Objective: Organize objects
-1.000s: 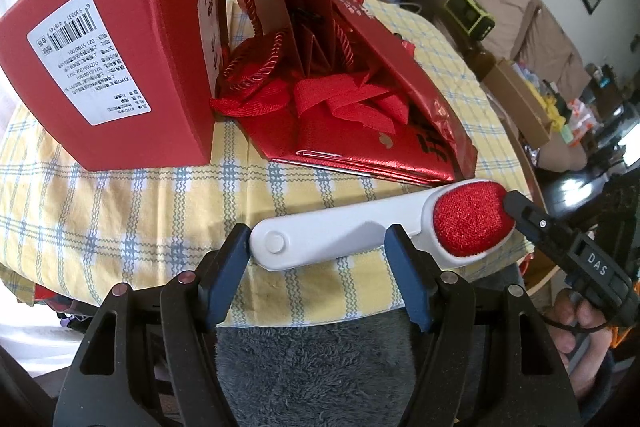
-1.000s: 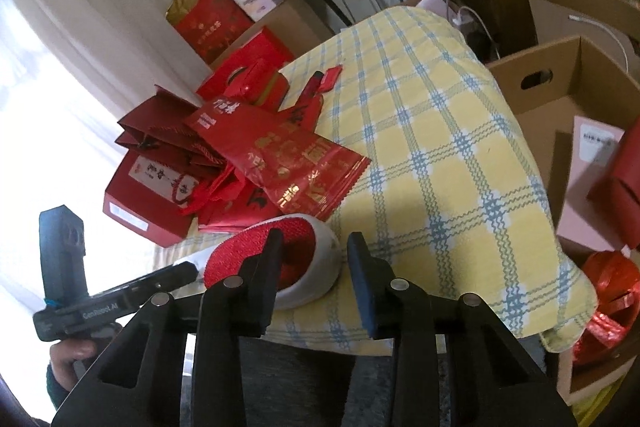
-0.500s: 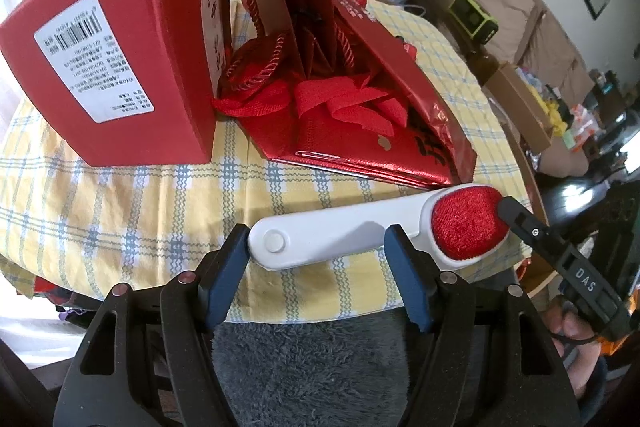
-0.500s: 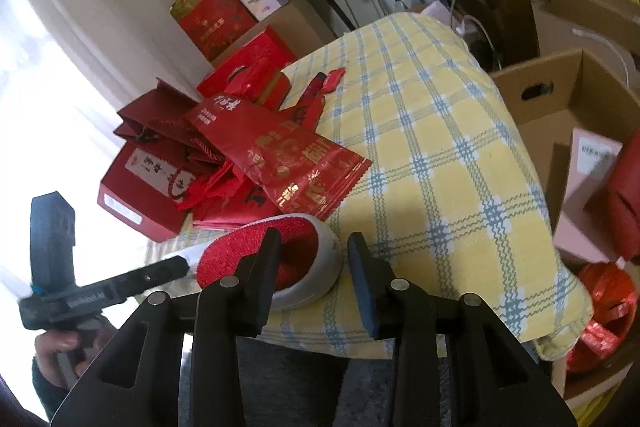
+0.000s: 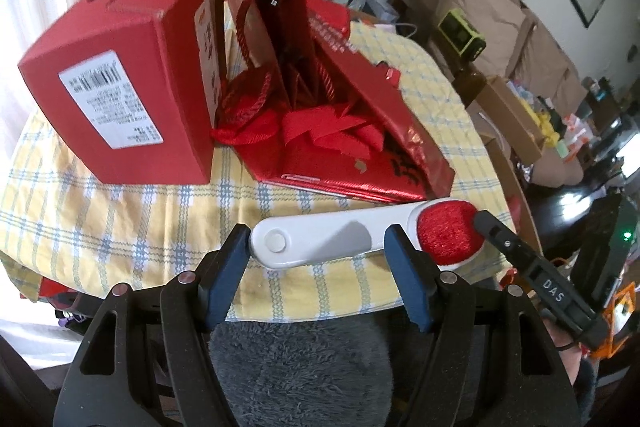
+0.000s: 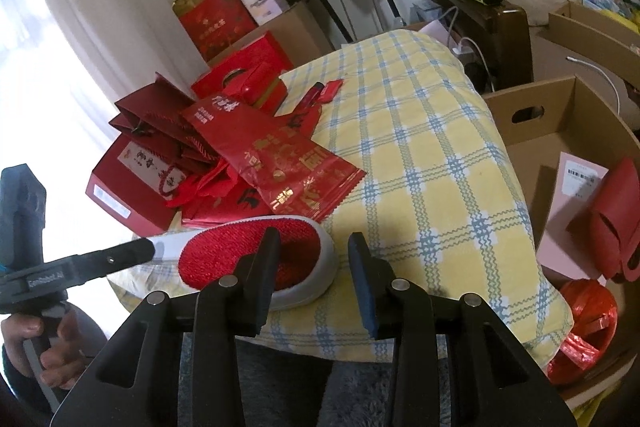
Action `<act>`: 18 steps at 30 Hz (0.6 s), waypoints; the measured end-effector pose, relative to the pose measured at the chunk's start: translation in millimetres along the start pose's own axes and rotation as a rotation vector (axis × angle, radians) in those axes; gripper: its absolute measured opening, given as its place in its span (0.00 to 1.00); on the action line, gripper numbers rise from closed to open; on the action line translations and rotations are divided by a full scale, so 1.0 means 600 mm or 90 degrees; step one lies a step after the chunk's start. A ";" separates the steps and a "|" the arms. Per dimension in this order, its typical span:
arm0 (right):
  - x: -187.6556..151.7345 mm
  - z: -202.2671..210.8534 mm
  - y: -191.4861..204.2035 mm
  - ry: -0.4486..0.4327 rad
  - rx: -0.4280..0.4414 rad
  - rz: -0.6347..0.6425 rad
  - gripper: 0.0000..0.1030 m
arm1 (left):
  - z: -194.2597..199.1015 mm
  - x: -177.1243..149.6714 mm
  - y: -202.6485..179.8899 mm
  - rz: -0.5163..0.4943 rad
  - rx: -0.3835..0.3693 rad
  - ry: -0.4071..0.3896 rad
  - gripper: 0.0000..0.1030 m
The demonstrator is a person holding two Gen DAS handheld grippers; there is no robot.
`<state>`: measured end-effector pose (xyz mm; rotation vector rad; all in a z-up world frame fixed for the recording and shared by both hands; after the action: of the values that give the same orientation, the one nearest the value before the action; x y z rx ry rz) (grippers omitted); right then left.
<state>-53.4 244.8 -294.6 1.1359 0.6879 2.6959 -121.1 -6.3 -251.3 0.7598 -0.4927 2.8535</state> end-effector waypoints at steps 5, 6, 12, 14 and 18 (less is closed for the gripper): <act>0.000 0.004 0.005 -0.009 -0.015 0.009 0.34 | 0.019 0.004 -0.015 -0.024 0.003 -0.039 0.64; 0.000 0.005 0.005 -0.010 -0.016 0.010 0.34 | 0.023 0.004 -0.019 -0.029 0.001 -0.048 0.65; 0.000 0.007 0.000 -0.017 -0.010 0.002 0.34 | 0.052 0.007 -0.031 -0.058 -0.026 -0.089 0.65; 0.001 0.008 -0.002 -0.019 -0.007 -0.003 0.34 | 0.061 0.011 -0.030 -0.055 -0.050 -0.100 0.65; 0.002 0.010 -0.003 -0.021 -0.007 -0.005 0.34 | 0.074 0.016 -0.021 -0.036 -0.106 -0.110 0.65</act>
<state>-50.0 249.0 -291.1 1.1707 0.6706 2.6642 -106.0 -9.2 -206.7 0.9768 -0.7103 2.6656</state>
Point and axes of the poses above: each gripper's, at about its wrist camera, not at the fingertips, and z roughly against the way its jaws point, y to its left, x to its top, the point moved 1 cm from there along -z, roughly the way its jaws point
